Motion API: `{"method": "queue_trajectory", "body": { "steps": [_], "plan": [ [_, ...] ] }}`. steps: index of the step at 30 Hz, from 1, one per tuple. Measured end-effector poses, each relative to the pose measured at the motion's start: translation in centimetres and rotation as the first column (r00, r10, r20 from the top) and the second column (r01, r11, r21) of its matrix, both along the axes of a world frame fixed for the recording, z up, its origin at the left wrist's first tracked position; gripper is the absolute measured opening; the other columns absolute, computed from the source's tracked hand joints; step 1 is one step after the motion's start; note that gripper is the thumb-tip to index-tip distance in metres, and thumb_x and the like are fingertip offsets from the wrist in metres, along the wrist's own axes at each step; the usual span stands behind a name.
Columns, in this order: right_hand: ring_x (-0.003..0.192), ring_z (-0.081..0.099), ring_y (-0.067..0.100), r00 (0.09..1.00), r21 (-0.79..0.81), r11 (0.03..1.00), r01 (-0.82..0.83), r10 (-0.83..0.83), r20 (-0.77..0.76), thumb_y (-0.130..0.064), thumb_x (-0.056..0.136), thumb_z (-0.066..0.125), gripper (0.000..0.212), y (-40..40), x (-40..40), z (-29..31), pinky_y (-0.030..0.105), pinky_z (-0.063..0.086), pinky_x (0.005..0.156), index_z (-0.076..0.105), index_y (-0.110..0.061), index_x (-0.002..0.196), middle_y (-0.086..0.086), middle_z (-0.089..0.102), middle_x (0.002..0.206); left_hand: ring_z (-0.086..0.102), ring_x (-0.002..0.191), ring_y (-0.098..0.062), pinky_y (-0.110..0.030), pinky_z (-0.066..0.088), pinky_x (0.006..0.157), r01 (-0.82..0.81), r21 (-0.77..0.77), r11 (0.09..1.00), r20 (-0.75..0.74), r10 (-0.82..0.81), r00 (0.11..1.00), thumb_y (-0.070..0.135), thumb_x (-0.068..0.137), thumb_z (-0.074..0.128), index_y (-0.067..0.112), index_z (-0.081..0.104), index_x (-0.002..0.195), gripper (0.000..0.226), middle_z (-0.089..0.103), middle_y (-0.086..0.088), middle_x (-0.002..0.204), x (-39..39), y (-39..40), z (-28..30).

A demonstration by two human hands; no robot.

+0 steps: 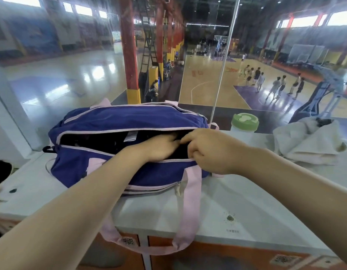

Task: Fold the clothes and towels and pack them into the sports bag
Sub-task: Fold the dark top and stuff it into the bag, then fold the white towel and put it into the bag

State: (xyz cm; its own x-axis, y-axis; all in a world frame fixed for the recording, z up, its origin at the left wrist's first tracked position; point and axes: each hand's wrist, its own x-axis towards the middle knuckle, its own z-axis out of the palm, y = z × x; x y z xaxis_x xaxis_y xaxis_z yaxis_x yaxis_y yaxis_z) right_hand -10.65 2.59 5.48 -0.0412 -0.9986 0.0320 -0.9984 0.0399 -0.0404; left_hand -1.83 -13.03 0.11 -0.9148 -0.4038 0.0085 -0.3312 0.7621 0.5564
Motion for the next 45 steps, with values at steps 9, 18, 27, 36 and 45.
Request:
{"method": "queue_trajectory", "body": {
  "steps": [9, 18, 27, 36, 45],
  "plan": [
    [0.095, 0.058, 0.019, 0.994, -0.175, 0.985, -0.011, -0.009, -0.111, -0.012, 0.088, 0.041, 0.036, 0.0, 0.4, -1.7, 0.039, 0.05, 0.083, 0.076, -0.016, 0.079, 0.003, 0.065, 0.103, 0.037, 0.134, -0.034, -0.048, 0.027, 0.111, -0.152, -0.69, 0.708, 0.105, 0.306, 0.946, 0.051, 0.095, 0.034, 0.029, 0.028, 0.149, 0.058, 0.039, -0.006, 0.15, 4.0, -0.2, -1.4],
    [0.109, 0.05, 0.021, 0.998, -0.252, 0.968, 0.014, -0.03, -0.059, -0.017, 0.076, 0.039, 0.04, 1.1, 1.2, -3.0, 0.039, 0.042, 0.091, 0.071, -0.019, 0.1, -0.001, 0.061, 0.106, 0.001, 0.149, -0.027, -0.042, -0.005, 0.12, -0.154, -0.516, 0.843, 0.138, 0.259, 0.956, 0.056, 0.095, 0.007, 0.025, 0.009, 0.155, 0.067, 0.01, -0.005, 0.163, 3.8, 1.0, -4.0],
    [0.12, 0.047, 0.019, 0.987, -0.331, 0.932, 0.147, -0.117, 0.107, -0.008, 0.076, 0.05, 0.049, 7.5, -1.3, -2.7, 0.029, 0.032, 0.104, 0.057, -0.019, 0.124, -0.003, 0.057, 0.129, 0.053, 0.111, -0.02, -0.039, 0.045, 0.095, -0.262, -0.466, 0.845, -0.236, 0.167, 0.957, 0.03, 0.097, 0.043, 0.019, 0.06, 0.118, 0.029, 0.062, 0.002, 0.119, 4.1, 9.6, 0.9],
    [0.111, 0.051, 0.022, 0.87, -0.34, 0.801, 0.493, -0.447, 0.207, -0.006, 0.082, 0.052, 0.037, 16.8, -9.9, -4.7, 0.035, 0.04, 0.097, 0.057, -0.019, 0.116, 0.0, 0.059, 0.118, 0.051, 0.115, -0.018, -0.034, 0.041, 0.098, -0.059, -0.452, 0.89, -0.205, -0.04, 0.978, 0.027, 0.091, 0.043, 0.022, 0.058, 0.123, 0.035, 0.059, 0.004, 0.125, -2.5, 17.6, -0.4],
    [0.131, 0.035, 0.039, 0.615, -0.266, 0.569, 0.778, -0.776, 0.139, -0.013, 0.09, 0.051, 0.054, 19.4, -19.1, -7.2, 0.05, 0.039, 0.103, 0.042, -0.028, 0.141, 0.009, 0.031, 0.148, 0.022, 0.144, -0.024, -0.038, 0.019, 0.117, 0.072, -0.351, 0.934, 0.121, -0.031, 0.992, 0.039, 0.099, 0.036, 0.028, 0.028, 0.15, 0.052, 0.023, 0.0, 0.159, -4.2, 20.2, -6.0]
  ]
}}
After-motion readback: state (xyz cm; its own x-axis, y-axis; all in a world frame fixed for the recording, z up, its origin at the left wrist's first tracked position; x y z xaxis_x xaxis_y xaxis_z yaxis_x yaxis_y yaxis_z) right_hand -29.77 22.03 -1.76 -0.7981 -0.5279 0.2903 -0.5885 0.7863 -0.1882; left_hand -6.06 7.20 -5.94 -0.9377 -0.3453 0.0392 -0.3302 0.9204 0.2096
